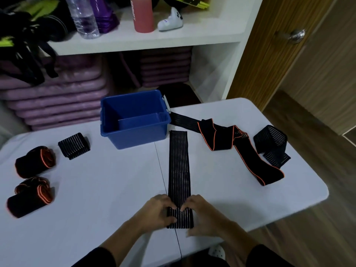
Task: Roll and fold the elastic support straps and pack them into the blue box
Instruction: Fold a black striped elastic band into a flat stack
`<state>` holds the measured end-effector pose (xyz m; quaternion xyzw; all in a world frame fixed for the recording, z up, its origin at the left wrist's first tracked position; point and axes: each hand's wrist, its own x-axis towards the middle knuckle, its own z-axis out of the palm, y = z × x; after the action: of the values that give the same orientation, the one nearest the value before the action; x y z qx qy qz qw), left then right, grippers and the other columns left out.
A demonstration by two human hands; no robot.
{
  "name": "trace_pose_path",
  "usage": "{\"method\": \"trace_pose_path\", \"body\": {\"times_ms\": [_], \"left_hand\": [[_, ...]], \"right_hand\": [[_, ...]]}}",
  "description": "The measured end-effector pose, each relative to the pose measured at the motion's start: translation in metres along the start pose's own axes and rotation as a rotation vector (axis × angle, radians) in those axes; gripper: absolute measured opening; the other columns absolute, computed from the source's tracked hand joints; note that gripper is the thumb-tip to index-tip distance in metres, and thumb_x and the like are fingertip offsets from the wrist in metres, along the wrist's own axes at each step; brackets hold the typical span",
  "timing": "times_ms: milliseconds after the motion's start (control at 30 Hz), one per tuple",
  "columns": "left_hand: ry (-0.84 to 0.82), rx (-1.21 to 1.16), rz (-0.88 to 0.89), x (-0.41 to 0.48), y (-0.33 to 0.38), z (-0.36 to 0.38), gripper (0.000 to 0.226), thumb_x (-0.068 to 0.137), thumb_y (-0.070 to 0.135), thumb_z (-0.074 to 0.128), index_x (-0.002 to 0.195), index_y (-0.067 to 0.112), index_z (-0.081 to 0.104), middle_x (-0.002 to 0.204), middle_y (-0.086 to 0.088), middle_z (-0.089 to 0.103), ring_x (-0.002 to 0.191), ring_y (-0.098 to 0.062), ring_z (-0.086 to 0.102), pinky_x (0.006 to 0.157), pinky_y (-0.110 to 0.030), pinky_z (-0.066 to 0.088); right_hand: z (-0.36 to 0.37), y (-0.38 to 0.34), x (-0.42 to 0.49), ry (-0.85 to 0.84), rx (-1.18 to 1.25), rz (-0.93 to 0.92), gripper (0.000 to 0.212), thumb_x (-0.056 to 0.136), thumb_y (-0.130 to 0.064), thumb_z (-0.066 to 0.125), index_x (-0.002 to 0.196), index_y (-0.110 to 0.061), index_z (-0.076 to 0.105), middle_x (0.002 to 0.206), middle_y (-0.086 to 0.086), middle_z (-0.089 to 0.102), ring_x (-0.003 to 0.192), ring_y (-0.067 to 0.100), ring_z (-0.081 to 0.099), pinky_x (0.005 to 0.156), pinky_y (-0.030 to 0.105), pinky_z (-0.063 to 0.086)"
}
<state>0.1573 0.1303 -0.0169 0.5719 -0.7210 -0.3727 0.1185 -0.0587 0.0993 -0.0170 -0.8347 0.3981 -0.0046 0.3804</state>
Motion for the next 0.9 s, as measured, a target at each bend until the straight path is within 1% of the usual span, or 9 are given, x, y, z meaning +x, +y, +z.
{"method": "trace_pose_path", "body": {"times_ms": [133, 267, 367, 500, 600, 667, 733, 800, 900], "left_hand": [[-0.015, 0.251, 0.139, -0.008, -0.002, 0.011, 0.065, 0.066, 0.053, 0.072, 0.120, 0.020, 0.055, 0.119, 0.007, 0.050, 0.111, -0.007, 0.042, 0.092, -0.014, 0.033], [0.046, 0.353, 0.223, -0.012, -0.002, 0.020, 0.054, 0.071, 0.042, 0.066, 0.116, 0.014, 0.055, 0.113, -0.001, 0.055, 0.105, -0.016, 0.050, 0.086, -0.026, 0.046], [0.088, 0.264, 0.182, -0.013, 0.005, 0.020, 0.041, 0.073, 0.041, 0.057, 0.105, 0.016, 0.059, 0.103, 0.002, 0.058, 0.097, -0.012, 0.050, 0.082, -0.027, 0.047], [0.080, 0.059, 0.029, -0.008, 0.015, 0.017, 0.029, 0.082, 0.038, 0.048, 0.095, 0.017, 0.063, 0.093, 0.005, 0.054, 0.094, -0.010, 0.045, 0.080, -0.020, 0.037], [0.072, -0.178, -0.153, -0.004, 0.018, 0.016, 0.021, 0.091, 0.033, 0.051, 0.089, 0.014, 0.060, 0.083, 0.000, 0.057, 0.081, -0.013, 0.055, 0.074, -0.030, 0.045], [0.089, -0.259, -0.211, -0.002, 0.020, 0.017, 0.010, 0.092, 0.028, 0.053, 0.096, 0.020, 0.056, 0.077, 0.001, 0.061, 0.070, -0.012, 0.059, 0.071, -0.031, 0.051], [0.143, -0.208, -0.225, 0.002, 0.019, 0.022, 0.021, 0.092, 0.026, 0.055, 0.110, 0.017, 0.056, 0.086, 0.000, 0.060, 0.076, -0.013, 0.061, 0.073, -0.027, 0.052], [0.224, -0.116, -0.268, 0.004, 0.018, 0.027, 0.033, 0.091, 0.028, 0.056, 0.121, 0.015, 0.055, 0.104, -0.003, 0.050, 0.090, -0.018, 0.060, 0.082, -0.025, 0.051], [0.262, -0.035, -0.241, 0.002, 0.019, 0.030, 0.043, 0.090, 0.026, 0.056, 0.131, 0.016, 0.047, 0.115, -0.004, 0.042, 0.100, -0.020, 0.057, 0.089, -0.024, 0.049]], "right_hand": [[0.018, 0.002, -0.008, 0.125, -0.073, -0.055, 0.055, 0.063, -0.036, 0.073, 0.112, -0.019, 0.057, 0.121, 0.001, 0.052, 0.111, 0.016, 0.045, 0.090, 0.024, 0.040], [0.022, 0.000, -0.015, 0.205, -0.048, -0.028, 0.042, 0.068, -0.025, 0.065, 0.109, -0.014, 0.059, 0.114, 0.004, 0.058, 0.105, 0.017, 0.053, 0.086, 0.024, 0.045], [0.021, -0.001, -0.018, 0.207, 0.016, 0.048, 0.037, 0.072, -0.031, 0.062, 0.107, -0.021, 0.056, 0.108, 0.002, 0.057, 0.096, 0.016, 0.055, 0.082, 0.025, 0.048], [0.019, -0.007, -0.012, 0.240, 0.192, 0.188, 0.018, 0.079, -0.035, 0.056, 0.093, -0.024, 0.056, 0.094, -0.002, 0.057, 0.083, 0.011, 0.053, 0.076, 0.028, 0.045], [0.020, -0.009, -0.007, 0.285, 0.327, 0.283, 0.012, 0.088, -0.030, 0.056, 0.086, -0.019, 0.058, 0.082, -0.001, 0.055, 0.071, 0.010, 0.052, 0.069, 0.030, 0.045], [0.019, -0.008, -0.004, 0.294, 0.359, 0.343, 0.011, 0.091, -0.031, 0.055, 0.087, -0.022, 0.055, 0.071, -0.003, 0.057, 0.064, 0.010, 0.054, 0.064, 0.033, 0.047], [0.020, -0.008, 0.001, 0.311, 0.330, 0.365, 0.010, 0.092, -0.030, 0.054, 0.098, -0.022, 0.053, 0.065, -0.007, 0.056, 0.059, 0.008, 0.054, 0.061, 0.030, 0.048], [0.023, -0.007, 0.006, 0.321, 0.222, 0.354, 0.022, 0.092, -0.030, 0.053, 0.111, -0.019, 0.053, 0.074, -0.008, 0.053, 0.067, 0.008, 0.055, 0.066, 0.027, 0.049], [0.024, -0.005, 0.008, 0.380, 0.086, 0.356, 0.037, 0.089, -0.035, 0.056, 0.123, -0.022, 0.050, 0.106, -0.002, 0.048, 0.097, 0.016, 0.056, 0.082, 0.029, 0.050]]}}
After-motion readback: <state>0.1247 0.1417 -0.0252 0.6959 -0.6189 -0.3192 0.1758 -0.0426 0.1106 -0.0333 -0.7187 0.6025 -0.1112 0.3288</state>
